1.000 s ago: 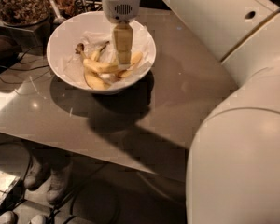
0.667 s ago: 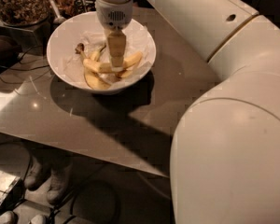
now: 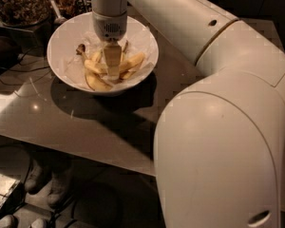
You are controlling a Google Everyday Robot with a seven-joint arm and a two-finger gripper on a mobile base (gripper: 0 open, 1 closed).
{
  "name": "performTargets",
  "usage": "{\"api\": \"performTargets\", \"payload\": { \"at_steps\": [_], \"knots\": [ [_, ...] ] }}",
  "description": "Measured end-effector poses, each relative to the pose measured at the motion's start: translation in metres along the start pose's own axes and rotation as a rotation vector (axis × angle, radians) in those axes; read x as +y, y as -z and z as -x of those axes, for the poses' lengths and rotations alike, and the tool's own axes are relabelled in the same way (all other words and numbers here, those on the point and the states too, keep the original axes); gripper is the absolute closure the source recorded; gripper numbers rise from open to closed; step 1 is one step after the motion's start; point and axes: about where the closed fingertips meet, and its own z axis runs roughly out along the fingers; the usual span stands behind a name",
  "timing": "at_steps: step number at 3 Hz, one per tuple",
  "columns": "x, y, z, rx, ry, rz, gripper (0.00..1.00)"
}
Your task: Pick banana from white bowl
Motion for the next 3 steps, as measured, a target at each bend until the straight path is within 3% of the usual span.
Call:
{"api": "performTargets", "payload": {
  "at_steps": [1, 3],
  "knots": [
    [-0.001, -0.016, -0.002, 0.011, -0.003, 0.029, 0.30],
    [0.009, -0.022, -0.017, 0.040, 0.019, 0.020, 0.72]
  ]
}}
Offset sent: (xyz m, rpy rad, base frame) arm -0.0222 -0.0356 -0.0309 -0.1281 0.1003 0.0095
